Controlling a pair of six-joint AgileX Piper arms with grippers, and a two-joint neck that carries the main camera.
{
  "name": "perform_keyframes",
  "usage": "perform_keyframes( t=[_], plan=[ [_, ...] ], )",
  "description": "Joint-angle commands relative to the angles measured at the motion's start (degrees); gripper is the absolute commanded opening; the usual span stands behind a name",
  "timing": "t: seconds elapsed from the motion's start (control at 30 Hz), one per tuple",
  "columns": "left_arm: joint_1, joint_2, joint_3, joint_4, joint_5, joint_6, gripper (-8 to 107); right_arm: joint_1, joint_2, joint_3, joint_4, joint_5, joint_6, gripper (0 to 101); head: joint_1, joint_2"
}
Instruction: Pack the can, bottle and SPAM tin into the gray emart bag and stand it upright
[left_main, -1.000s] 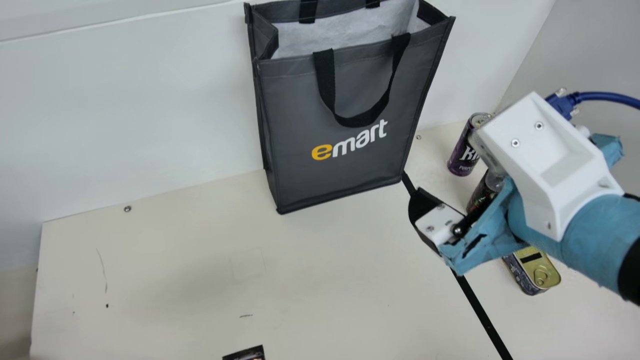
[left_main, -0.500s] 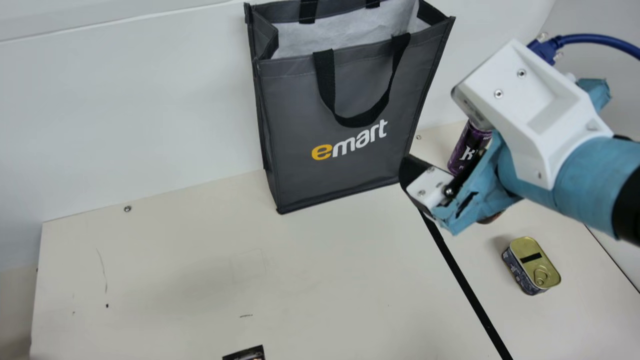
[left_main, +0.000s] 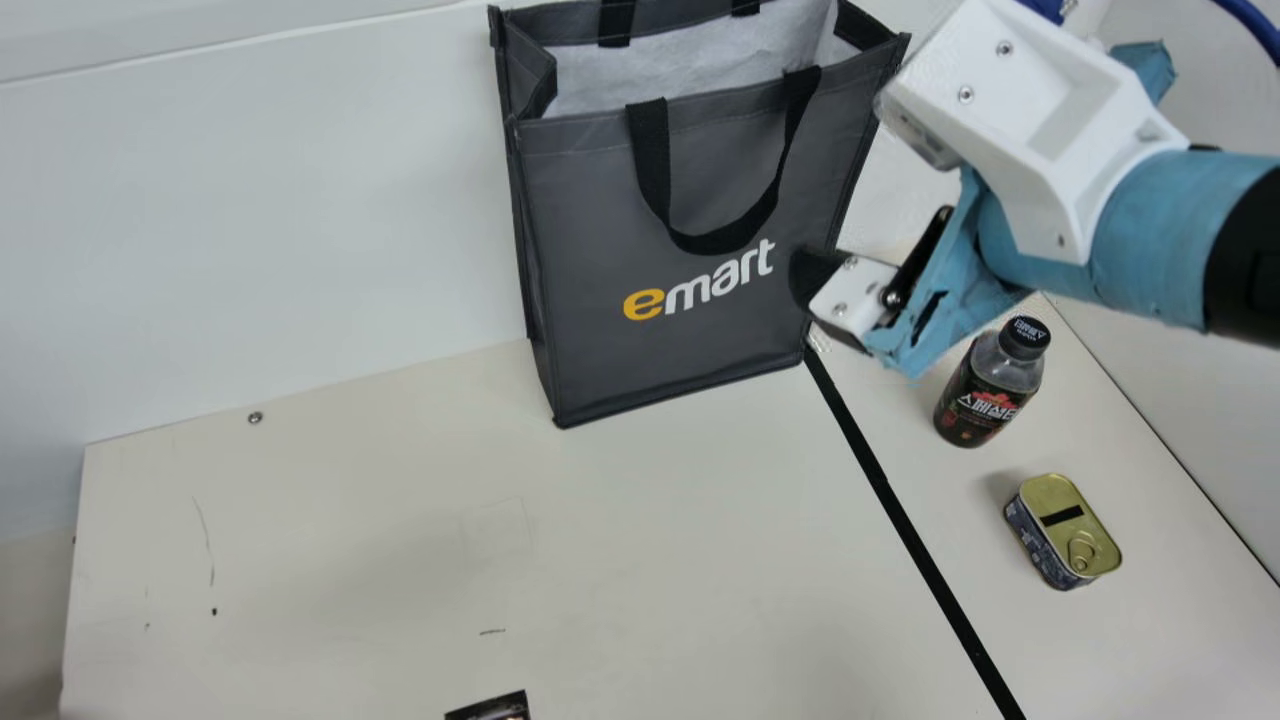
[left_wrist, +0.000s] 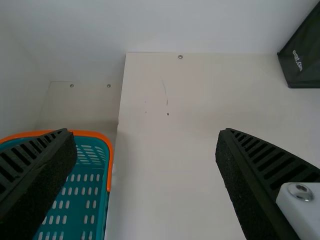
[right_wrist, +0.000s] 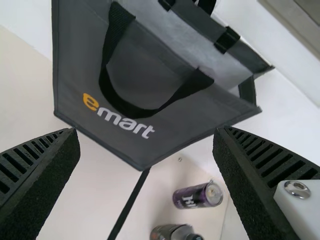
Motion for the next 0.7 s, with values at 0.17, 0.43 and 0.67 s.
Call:
perform_keyframes(
  t=[0.17,0.43,0.67],
  plan=[
    [0.0,0.0,0.0,0.0,0.0,0.0,90,-3.1,3.89,-4.37,5.39,0.04,-7.37,95,-1.3,-0.14],
    [0.0,0.0,0.0,0.0,0.0,0.0,90,-4.16,7.8,-8.18,9.01,0.04,-12.8,95,-1.3,-0.14],
    [0.0,0.0,0.0,0.0,0.0,0.0,90,-4.21,10.92,-11.67,10.77,0.04,-16.42,95,-1.3,-0.14]
  ],
)
